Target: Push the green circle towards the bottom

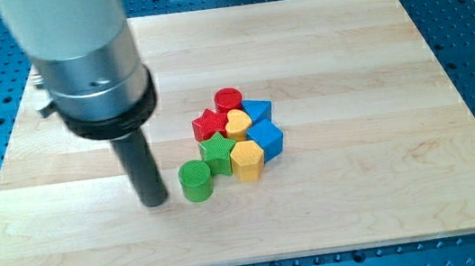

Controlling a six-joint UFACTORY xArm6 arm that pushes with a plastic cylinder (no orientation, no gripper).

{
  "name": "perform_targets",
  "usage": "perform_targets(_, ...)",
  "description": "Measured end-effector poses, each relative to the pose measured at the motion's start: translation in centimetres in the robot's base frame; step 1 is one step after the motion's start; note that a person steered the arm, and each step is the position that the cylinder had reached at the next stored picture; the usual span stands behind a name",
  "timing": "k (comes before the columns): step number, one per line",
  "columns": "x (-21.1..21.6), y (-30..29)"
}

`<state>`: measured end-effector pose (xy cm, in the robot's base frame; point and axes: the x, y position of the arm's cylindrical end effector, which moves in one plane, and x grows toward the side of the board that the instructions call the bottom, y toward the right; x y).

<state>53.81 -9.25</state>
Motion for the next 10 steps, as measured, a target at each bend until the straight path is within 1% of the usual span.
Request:
perform_targets(1, -1.9, 3.1)
perform_targets(2, -2.7, 5.8)
perform_targets(3, -1.6, 7.4)
perform_targets(4, -0.9, 4.9)
perform_targets(5, 1.5, 4.7)
perform_targets(6, 1.8, 6.7)
perform_targets(7, 1.9, 10.3)
perform_targets(8, 2.9, 10.5)
perform_targets(9, 5.0, 10.5)
perform_targets(10, 5.2, 12.8)
